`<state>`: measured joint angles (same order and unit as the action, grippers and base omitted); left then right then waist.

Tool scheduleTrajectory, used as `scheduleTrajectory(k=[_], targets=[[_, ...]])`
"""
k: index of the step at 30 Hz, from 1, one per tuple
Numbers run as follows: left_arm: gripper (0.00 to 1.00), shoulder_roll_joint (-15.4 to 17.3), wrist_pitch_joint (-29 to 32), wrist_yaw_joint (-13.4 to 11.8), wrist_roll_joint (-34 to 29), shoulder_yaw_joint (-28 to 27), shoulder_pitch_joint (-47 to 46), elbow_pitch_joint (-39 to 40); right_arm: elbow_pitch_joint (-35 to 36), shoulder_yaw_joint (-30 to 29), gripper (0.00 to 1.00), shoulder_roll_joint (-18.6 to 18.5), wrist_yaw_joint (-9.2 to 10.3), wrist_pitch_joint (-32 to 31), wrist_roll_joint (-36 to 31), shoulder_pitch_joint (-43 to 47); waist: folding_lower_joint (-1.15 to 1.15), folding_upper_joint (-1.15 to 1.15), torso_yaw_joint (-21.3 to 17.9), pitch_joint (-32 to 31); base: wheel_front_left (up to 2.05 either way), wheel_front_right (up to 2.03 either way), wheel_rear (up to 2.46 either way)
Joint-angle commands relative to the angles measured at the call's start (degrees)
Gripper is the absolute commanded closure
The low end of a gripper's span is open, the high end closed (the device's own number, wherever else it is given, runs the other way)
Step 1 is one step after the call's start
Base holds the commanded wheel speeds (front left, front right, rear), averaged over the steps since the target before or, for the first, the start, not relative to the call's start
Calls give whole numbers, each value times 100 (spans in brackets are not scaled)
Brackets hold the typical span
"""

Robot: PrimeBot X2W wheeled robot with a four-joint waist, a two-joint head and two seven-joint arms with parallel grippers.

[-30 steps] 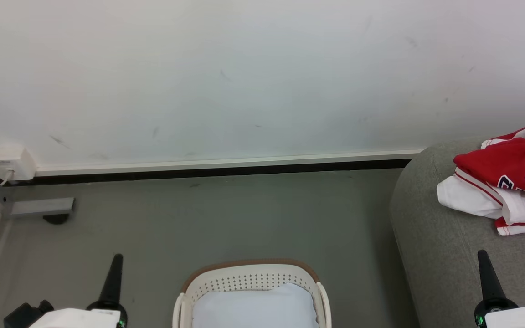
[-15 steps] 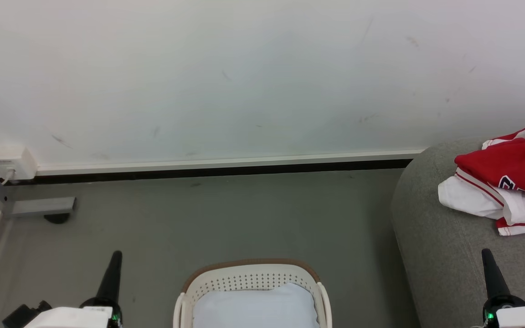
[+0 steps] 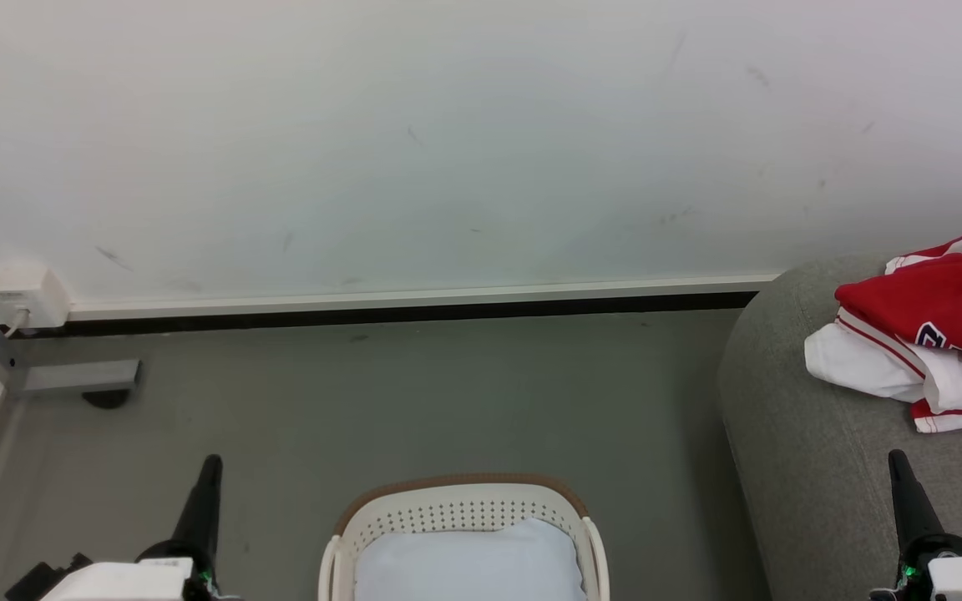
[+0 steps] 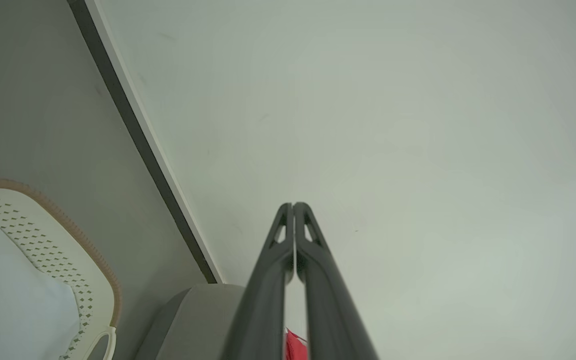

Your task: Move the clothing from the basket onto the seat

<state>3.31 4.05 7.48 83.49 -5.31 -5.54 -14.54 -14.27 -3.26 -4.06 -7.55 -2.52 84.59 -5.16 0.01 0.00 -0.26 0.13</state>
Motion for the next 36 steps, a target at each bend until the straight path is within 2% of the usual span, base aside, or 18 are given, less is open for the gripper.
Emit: scheduleTrajectory(k=[1, 22, 36], targets=[[100, 6, 52, 2, 123, -40, -73, 35, 48, -32, 100, -37, 10, -45, 127, -77, -1, 0, 2, 0, 0, 0, 0], [100, -43, 264, 2, 924, -140, -92, 59, 45, -177, 100, -13, 12, -284, 932, -117, -1, 0, 25, 4, 0, 0, 0], [100, -43, 271, 2, 925, -139, -91, 59, 40, -201, 100, 9, 12, -302, 901, -120, -1, 0, 26, 5, 0, 0, 0]])
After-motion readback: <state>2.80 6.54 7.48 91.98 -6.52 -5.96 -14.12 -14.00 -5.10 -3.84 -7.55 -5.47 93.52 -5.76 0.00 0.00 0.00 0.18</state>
